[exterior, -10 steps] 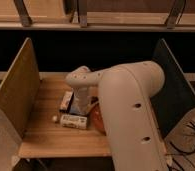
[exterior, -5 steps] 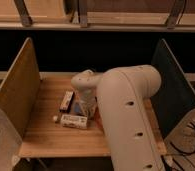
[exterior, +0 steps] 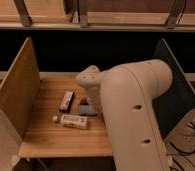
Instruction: Push the ceramic bowl across the table
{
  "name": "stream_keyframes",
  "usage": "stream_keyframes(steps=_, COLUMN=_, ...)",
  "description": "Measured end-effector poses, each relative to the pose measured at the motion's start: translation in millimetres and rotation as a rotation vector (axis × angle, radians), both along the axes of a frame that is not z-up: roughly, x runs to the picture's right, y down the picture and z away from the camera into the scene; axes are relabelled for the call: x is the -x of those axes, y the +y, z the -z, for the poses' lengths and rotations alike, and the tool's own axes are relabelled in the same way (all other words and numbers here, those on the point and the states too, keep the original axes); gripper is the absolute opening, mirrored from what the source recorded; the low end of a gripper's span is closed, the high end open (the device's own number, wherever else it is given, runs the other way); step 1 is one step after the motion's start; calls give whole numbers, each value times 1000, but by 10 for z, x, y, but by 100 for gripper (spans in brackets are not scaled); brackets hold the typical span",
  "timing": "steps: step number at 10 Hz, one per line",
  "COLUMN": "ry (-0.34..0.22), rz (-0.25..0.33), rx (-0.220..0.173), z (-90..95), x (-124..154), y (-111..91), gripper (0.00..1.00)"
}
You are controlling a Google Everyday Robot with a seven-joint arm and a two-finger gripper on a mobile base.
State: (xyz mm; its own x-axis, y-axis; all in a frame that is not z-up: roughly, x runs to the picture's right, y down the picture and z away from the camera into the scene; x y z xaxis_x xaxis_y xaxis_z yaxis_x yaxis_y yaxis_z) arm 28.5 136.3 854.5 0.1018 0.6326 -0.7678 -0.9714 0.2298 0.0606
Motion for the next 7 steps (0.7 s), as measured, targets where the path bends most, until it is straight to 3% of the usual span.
stream_keyframes(steps=4, ry=23, rz=-13, rx=-48, z=212, x=-144, y=-26, gripper=0)
stream_keyframes(steps=7, ry=-14, rz=3, rx=-102, z=302, x=-48, y=-131, gripper=0)
